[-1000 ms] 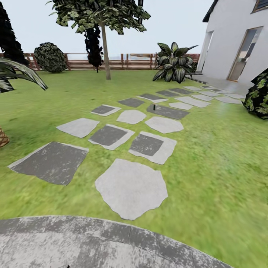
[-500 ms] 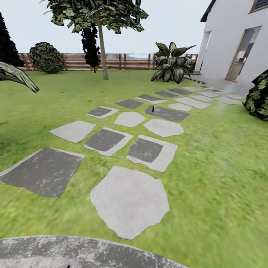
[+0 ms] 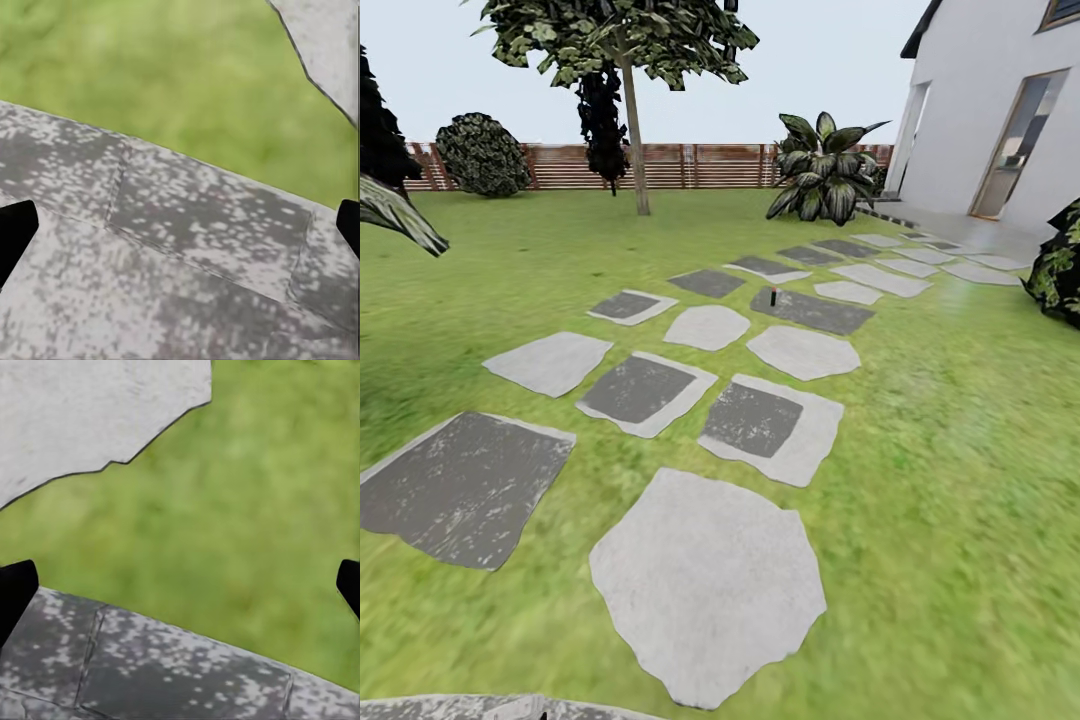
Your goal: In the garden, pick up the pesticide atomizer on the floor and spray pesticide onto both trees until each tree trunk is fully covered.
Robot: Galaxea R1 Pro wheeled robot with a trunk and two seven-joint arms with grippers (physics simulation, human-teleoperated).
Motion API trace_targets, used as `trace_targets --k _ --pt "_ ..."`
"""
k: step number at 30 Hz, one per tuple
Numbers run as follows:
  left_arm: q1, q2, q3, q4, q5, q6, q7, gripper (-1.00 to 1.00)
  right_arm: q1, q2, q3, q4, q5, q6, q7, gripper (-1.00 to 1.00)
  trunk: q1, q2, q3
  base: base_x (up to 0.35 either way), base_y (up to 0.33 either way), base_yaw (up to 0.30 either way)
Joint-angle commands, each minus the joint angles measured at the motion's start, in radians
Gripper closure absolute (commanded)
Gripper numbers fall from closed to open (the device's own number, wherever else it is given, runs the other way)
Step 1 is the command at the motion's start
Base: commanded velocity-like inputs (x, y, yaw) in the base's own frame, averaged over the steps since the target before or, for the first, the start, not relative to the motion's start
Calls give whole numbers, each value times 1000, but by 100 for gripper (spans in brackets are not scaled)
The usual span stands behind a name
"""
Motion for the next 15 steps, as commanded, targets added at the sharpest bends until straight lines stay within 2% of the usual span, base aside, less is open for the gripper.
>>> trace_targets --k 1,15 --pt "-1 0 -4 1 10 -3 1 -100 -1 1 -8 0 4 -3 8 -100 0 0 -1 339 0 0" --pt "-1 0 -4 1 10 -3 1 -100 -1 1 -8 0 4 -3 8 -100 0 0 -1 339 0 0"
